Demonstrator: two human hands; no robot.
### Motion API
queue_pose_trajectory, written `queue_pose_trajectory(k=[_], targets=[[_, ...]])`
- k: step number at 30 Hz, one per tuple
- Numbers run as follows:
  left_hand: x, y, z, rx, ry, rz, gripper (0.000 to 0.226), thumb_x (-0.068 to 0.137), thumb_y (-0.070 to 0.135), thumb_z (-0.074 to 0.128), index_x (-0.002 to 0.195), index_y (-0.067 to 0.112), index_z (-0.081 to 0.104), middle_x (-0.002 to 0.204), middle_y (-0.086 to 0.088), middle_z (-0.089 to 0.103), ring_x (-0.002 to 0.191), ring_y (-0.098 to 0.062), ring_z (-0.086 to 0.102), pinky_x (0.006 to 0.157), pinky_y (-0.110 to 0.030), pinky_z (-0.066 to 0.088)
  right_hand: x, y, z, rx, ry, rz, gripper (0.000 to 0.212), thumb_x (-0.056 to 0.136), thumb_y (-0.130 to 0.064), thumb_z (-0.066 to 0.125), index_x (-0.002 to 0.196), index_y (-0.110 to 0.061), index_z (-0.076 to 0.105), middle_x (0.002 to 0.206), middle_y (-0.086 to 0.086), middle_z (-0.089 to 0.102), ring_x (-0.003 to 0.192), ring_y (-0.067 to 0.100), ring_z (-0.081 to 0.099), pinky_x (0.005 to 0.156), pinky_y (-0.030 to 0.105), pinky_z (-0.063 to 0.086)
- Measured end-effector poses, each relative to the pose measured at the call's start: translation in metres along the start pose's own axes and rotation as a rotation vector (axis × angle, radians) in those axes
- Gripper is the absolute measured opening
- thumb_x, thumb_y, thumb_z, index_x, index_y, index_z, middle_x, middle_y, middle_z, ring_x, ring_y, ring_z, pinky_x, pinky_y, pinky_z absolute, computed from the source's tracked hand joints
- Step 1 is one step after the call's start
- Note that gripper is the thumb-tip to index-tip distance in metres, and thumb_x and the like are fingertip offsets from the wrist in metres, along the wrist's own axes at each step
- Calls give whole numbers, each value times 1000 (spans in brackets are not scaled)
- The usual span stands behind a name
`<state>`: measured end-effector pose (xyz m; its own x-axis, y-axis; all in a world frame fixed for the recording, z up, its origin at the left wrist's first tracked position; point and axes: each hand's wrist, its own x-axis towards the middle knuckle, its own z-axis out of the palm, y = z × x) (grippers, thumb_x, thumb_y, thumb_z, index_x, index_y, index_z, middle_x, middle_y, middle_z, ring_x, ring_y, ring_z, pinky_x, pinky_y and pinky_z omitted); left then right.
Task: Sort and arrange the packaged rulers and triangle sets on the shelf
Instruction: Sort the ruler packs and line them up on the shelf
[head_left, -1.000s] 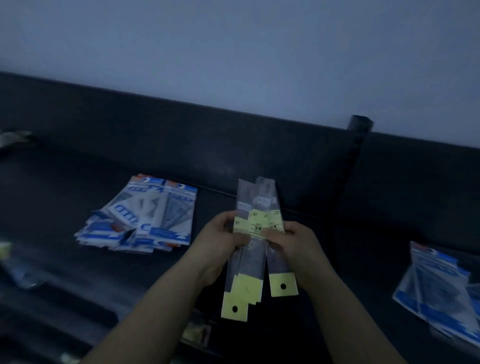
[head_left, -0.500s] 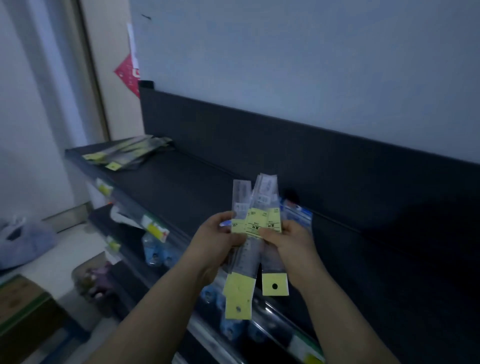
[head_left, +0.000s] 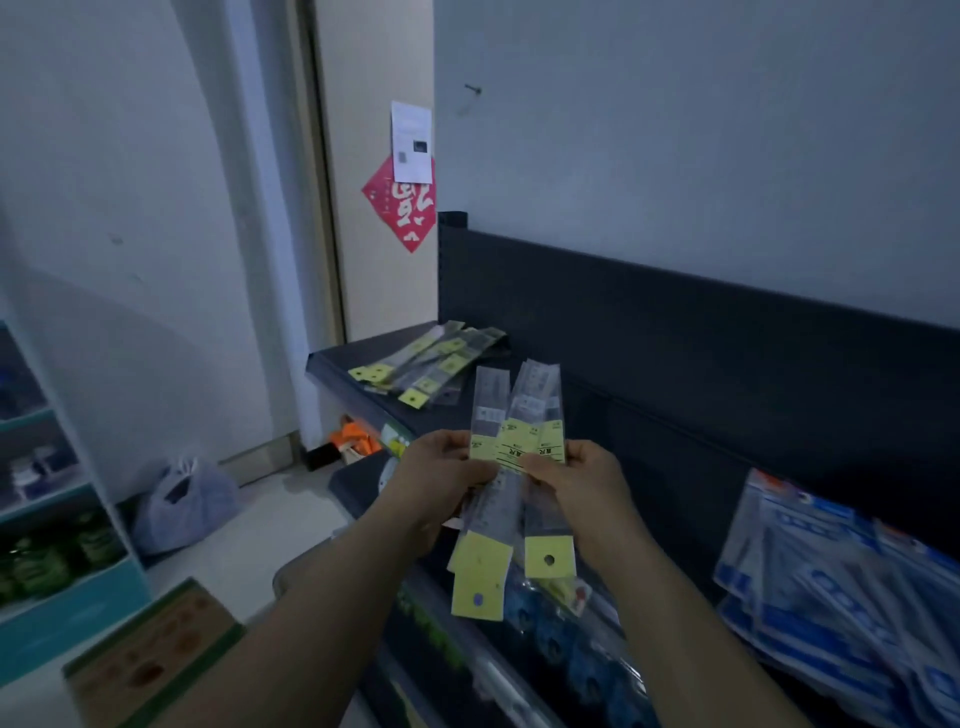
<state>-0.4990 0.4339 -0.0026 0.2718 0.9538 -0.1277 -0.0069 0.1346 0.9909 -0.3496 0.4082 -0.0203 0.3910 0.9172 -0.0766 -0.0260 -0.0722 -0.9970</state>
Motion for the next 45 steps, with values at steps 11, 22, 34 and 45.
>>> queue_pose_trajectory(k=[11,22,34,45], targets=[[129,5,-69,62,109,-7,42,79,9,74,118,7,59,108,-21,67,92,-33,67,88,-52,54,126,6,85,31,-14,11,28,76,-14,78,98,-6,64,94,11,72,82,26,71,79,47,58],[253,26,-112,310,181,126,42,78,10,75,116,11,56,98,-8,68,84,-20,68,75,-35,58,243,8,146,-50,69,-17,34,74,-17,79,101,-6,63,93,8,72,79,21,70,71,37,59],[327,28,-135,791,8,330,51,84,11,63,132,11,46,123,-5,58,86,-13,56,55,-12,36,260,6,173,-709,247,-73,32,83,-40,62,105,-21,50,98,-4,61,87,18,61,71,35,53],[319,27,-140,1128,-125,680,40,93,33,53,131,19,52,130,-1,53,119,-23,46,98,-33,40,232,-6,174,-965,273,-146,32,91,-41,55,113,-18,56,117,0,51,108,18,50,90,32,46]])
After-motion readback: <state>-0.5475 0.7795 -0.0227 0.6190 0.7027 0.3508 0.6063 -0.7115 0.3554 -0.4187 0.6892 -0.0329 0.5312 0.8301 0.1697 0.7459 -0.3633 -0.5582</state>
